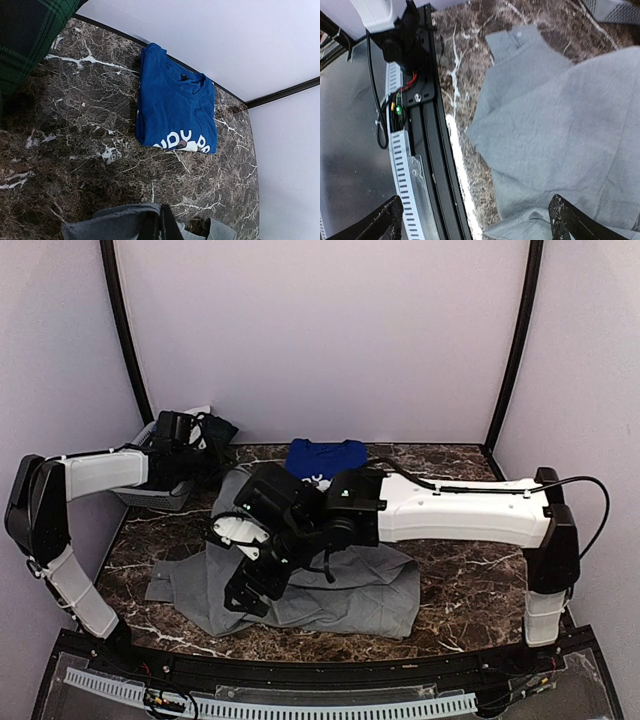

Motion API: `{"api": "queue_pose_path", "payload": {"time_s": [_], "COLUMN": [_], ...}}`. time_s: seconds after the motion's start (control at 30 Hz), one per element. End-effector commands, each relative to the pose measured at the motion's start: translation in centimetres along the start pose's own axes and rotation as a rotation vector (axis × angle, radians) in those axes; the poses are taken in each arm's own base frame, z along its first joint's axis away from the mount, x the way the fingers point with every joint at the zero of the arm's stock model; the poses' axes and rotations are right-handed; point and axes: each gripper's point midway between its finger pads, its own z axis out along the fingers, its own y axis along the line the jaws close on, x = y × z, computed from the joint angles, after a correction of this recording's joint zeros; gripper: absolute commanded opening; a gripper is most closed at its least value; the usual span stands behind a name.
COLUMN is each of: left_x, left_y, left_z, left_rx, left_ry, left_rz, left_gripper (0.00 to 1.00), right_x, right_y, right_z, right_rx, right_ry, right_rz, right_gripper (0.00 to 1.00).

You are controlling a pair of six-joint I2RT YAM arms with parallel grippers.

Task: Fold and stack the mixed laundry pile
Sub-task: Flatten out the crumpled shirt at the center of the board.

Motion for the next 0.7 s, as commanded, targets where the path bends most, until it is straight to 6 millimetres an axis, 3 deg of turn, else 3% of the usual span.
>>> {"api": "queue_pose_path", "payload": {"time_s": [0.0, 0.07, 0.13, 0.23, 0.37, 0.5, 0.67], "left_x": [-0.9, -0.9, -1.0, -1.0, -1.0, -1.0, -0.8], "left_y": [0.0, -0.2, -0.5, -0.6, -0.7, -0.9, -0.8], "left_z": [-0.7, -1.0, -1.3, -1.7, -1.8, -1.9, -1.8], "left_rx": [-0.016, -0.007, 0.003, 0.0, 0.003, 0.012, 0.014], "left_ry": [-0.003, -0.007, -0.014, -0.015, -0.016, -0.014, -0.009], "left_rz": [0.025, 0.032, 0.038, 0.048, 0.055, 0.055, 0.062], "left_gripper": [0.0, 0.0, 0.0, 0.0, 0.0, 0.0, 0.0], "right_x": [-2.3, -1.6, -0.9, 2.3, 10.7, 17.4, 23.0], "right_y": [-1.6, -2.6, -4.0, -7.6, -15.4, -21.0, -26.0], "right_z": [-1.8, -2.4, -4.7, -8.0, -11.8, -15.6, -17.0], "right_rx": [0.1, 0.15, 0.166, 0.166, 0.319, 0.422, 0.572], "right_ry": [-0.007, 0.003, -0.041, -0.124, -0.145, -0.191, -0.134], "right_rz": [-0.075, -0.052, 0.027, 0.227, 0.611, 0.899, 1.021], "right_gripper": [0.99, 0.98, 0.99, 0.99, 0.93, 0.76, 0.66]}}
